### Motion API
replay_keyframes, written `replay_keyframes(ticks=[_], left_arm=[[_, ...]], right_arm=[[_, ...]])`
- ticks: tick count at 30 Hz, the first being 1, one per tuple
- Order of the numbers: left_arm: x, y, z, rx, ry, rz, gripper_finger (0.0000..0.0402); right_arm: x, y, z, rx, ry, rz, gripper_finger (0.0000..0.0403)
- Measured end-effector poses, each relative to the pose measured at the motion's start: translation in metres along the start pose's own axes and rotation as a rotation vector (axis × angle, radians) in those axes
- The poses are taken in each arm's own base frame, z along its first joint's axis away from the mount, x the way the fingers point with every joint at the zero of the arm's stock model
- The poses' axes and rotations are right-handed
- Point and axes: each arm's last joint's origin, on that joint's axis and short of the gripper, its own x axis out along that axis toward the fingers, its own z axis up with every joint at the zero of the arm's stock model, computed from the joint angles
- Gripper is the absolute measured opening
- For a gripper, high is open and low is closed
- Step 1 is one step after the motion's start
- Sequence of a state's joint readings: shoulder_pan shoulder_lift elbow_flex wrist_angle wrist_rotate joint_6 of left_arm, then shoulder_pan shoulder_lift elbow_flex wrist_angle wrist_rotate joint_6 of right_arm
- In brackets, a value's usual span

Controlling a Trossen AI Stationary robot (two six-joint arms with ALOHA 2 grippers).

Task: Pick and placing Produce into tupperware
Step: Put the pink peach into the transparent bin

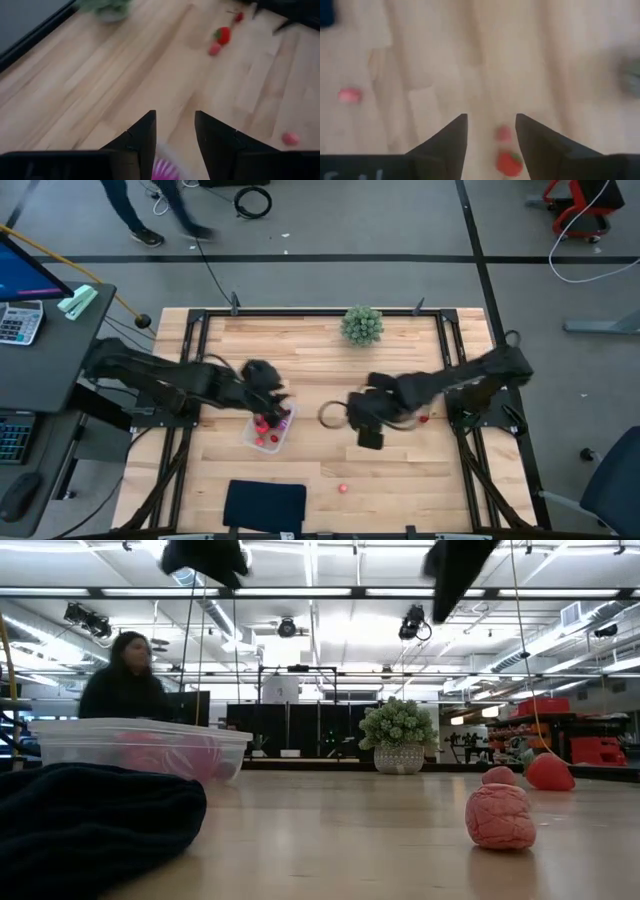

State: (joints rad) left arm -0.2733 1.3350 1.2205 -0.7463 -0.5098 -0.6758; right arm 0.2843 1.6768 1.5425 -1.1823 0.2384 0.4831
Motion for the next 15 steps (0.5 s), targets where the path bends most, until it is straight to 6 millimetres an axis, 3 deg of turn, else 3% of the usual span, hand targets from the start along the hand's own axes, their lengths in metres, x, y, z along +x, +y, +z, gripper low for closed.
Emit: replay_keyframes(ticks=[5, 8, 11, 15], left_arm=[[0.058, -0.04, -0.004, 0.124, -0.037, -0.112, 0.0154], [0.089, -0.06, -0.012, 0.158, 0.001, -0.264, 0.0162], [0.109, -0.074, -0.027, 0.165, 0.09, -0.386, 0.0167], [0.118, -0.092, -0.053, 0.167, 0.254, -0.518, 0.0163]], right_arm=[[-0.047, 0.02, -0.042, 0.102, -0.204, -0.198, 0.0172], [-0.062, 0.027, -0.066, 0.167, -0.359, -0.26, 0.0172], [-0.063, 0.032, -0.089, 0.207, -0.458, -0.279, 0.0172], [-0.049, 0.033, -0.117, 0.245, -0.477, -0.267, 0.017]])
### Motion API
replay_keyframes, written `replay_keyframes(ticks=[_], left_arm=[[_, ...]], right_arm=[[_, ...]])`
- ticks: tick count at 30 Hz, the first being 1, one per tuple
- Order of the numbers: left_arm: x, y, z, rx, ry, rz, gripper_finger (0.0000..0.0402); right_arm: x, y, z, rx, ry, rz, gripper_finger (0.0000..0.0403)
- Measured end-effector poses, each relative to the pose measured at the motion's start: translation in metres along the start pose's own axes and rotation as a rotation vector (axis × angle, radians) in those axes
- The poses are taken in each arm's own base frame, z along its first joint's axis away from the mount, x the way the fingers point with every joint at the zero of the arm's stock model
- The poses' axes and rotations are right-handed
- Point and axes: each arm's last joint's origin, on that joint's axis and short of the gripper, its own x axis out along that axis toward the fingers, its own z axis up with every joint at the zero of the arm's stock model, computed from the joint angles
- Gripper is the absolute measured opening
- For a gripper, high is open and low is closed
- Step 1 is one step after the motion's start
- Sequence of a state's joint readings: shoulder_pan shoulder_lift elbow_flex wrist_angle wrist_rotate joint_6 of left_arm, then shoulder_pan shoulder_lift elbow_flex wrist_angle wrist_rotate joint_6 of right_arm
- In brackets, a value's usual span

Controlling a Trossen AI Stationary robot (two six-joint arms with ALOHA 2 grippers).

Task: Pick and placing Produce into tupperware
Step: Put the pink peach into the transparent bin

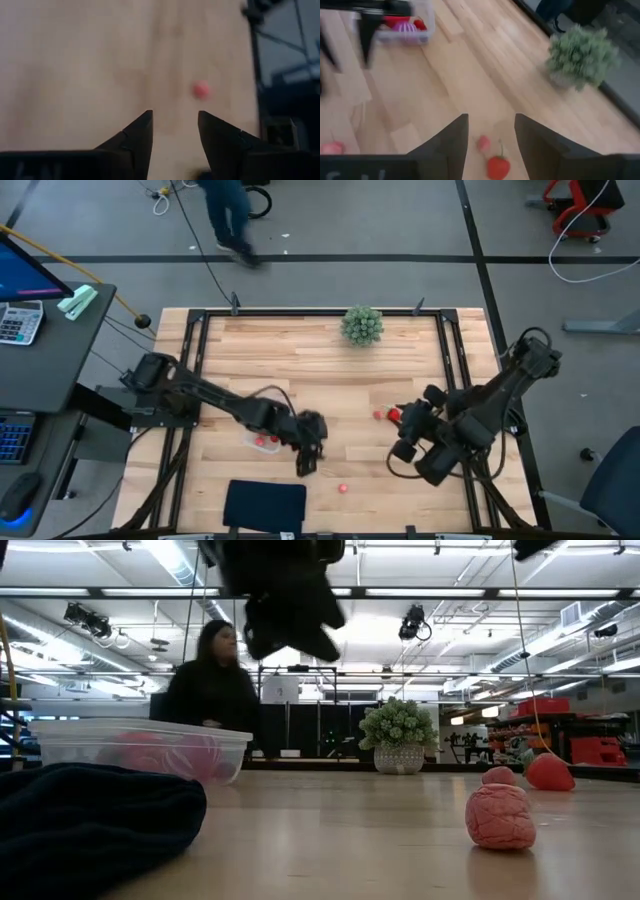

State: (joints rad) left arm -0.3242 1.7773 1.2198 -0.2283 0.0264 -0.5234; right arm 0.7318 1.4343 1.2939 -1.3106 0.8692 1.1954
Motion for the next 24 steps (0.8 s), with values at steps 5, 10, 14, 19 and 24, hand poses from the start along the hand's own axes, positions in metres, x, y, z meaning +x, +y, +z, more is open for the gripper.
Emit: replay_keyframes(ticks=[5, 10, 14, 19, 24], left_arm=[[0.033, -0.031, -0.022, 0.183, -0.03, -0.12, 0.0151], [0.073, -0.045, -0.044, 0.437, -0.102, -0.179, 0.0156], [0.097, -0.033, -0.058, 0.448, -0.073, -0.102, 0.0178], [0.104, -0.029, -0.055, 0.481, -0.152, -0.049, 0.022], [0.103, -0.03, -0.052, 0.479, -0.179, -0.057, 0.0262]], right_arm=[[0.017, -0.009, -0.034, 0.01, 0.018, -0.042, 0.017], [0.035, -0.018, -0.059, 0.044, 0.069, -0.078, 0.017], [0.041, -0.023, -0.068, 0.061, 0.086, -0.085, 0.017], [0.041, -0.023, -0.067, 0.071, 0.083, -0.073, 0.0167], [0.04, -0.023, -0.065, 0.077, 0.075, -0.054, 0.0166]])
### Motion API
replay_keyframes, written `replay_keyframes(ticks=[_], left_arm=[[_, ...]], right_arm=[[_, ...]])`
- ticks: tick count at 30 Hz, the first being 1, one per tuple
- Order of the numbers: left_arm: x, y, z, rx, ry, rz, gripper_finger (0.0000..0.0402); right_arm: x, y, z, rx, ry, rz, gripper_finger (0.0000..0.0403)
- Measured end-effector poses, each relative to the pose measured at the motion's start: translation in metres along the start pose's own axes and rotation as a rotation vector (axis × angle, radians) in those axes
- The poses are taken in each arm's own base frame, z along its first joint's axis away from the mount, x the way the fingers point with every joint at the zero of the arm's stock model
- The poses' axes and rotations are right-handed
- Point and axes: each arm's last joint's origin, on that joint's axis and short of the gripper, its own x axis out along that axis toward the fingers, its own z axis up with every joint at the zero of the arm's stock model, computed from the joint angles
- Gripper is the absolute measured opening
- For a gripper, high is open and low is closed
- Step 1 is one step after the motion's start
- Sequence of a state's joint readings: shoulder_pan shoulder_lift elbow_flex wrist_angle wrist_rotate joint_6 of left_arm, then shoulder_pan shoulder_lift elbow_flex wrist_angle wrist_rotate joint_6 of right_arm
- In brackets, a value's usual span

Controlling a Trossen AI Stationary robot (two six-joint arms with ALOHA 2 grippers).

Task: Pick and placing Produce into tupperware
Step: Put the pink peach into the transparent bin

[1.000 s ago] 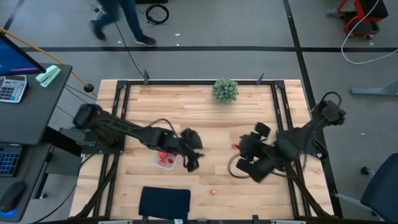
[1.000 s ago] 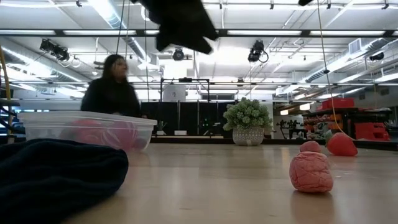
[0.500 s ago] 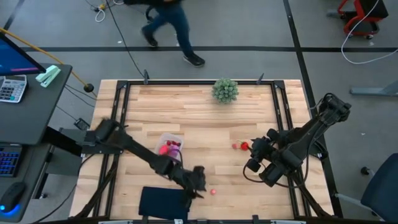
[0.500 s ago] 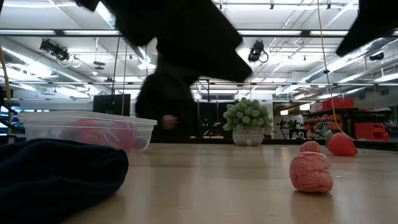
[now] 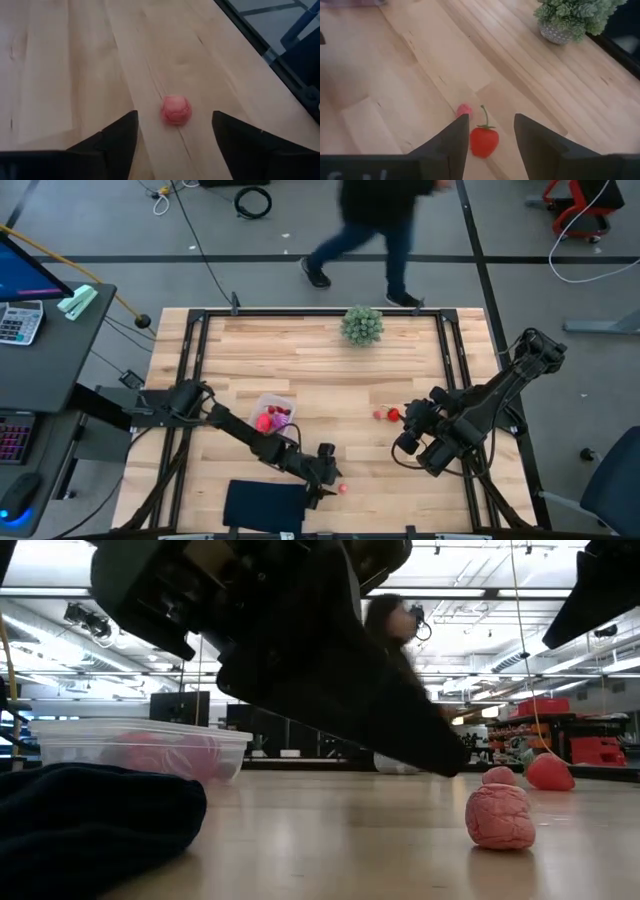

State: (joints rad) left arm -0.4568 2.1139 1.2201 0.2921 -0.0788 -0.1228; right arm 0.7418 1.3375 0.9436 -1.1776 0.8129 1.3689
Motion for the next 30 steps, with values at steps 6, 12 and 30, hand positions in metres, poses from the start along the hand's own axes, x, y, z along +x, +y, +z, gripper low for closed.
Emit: replay_keyframes(ticks=[6, 12, 30], left_arm=[[0.004, -0.008, -0.006, -0.013, -0.006, -0.007, 0.0279], [0.022, -0.006, -0.018, -0.036, -0.068, -0.005, 0.0279], [0.029, 0.002, -0.022, -0.111, -0.095, 0.007, 0.0207]], right_arm=[[0.0, 0.0, 0.0, 0.001, -0.001, 0.002, 0.0166], [0.0, 0.0, 0.0, 0.003, -0.002, 0.004, 0.0166], [0.0, 0.0, 0.0, 0.001, -0.003, 0.003, 0.0166]])
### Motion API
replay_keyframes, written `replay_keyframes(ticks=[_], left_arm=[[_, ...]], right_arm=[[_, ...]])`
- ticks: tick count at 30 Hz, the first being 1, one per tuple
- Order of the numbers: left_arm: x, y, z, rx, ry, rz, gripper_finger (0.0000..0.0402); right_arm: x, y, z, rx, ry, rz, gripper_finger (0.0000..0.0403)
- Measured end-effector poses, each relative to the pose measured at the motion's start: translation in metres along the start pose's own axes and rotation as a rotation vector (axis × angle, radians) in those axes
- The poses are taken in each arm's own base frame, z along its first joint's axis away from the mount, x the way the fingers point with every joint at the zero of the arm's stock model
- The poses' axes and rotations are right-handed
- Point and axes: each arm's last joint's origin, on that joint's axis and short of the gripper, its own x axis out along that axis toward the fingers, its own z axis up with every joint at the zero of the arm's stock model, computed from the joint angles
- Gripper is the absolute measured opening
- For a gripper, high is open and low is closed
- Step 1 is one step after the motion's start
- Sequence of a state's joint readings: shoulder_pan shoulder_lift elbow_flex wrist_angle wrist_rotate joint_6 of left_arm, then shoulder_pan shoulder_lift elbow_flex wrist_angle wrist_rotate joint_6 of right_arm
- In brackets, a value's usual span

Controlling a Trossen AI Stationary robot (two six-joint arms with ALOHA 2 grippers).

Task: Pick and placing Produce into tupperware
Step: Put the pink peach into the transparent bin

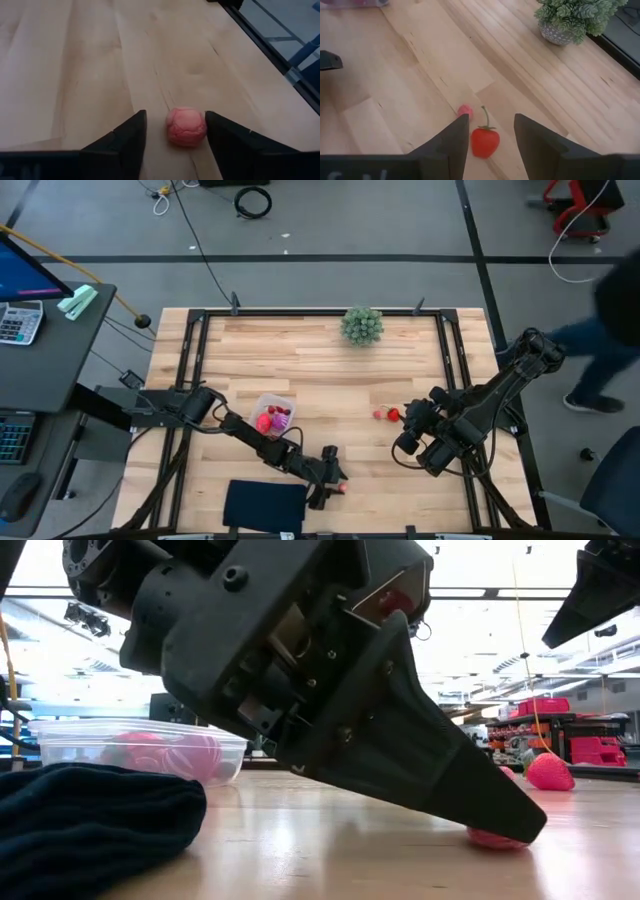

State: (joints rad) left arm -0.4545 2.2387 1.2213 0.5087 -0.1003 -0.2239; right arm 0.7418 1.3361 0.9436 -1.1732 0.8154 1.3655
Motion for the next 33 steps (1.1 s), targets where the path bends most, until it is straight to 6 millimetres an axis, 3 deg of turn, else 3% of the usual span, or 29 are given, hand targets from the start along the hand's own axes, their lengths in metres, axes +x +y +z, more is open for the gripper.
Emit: replay_keyframes(ticks=[10, 17, 25, 30, 33], left_arm=[[-0.004, -0.001, 0.005, -0.029, 0.007, -0.003, 0.0129], [-0.035, -0.003, 0.042, -0.03, 0.019, 0.004, 0.0097], [-0.117, 0.006, 0.074, -0.044, 0.335, 0.124, 0.0107], [-0.179, 0.014, 0.072, -0.156, 0.588, 0.346, 0.0106], [-0.202, 0.018, 0.063, -0.279, 0.724, 0.474, 0.0104]], right_arm=[[0.0, 0.0, 0.0, 0.0, 0.0, 0.0, 0.0166], [0.0, 0.0, 0.0, 0.0, 0.001, 0.0, 0.0166], [0.0, 0.0, 0.0, 0.0, 0.001, 0.0, 0.0166], [0.0, 0.0, 0.0, 0.0, 0.001, 0.0, 0.0166], [0.0, 0.0, 0.0, 0.0, 0.001, 0.0, 0.0166]])
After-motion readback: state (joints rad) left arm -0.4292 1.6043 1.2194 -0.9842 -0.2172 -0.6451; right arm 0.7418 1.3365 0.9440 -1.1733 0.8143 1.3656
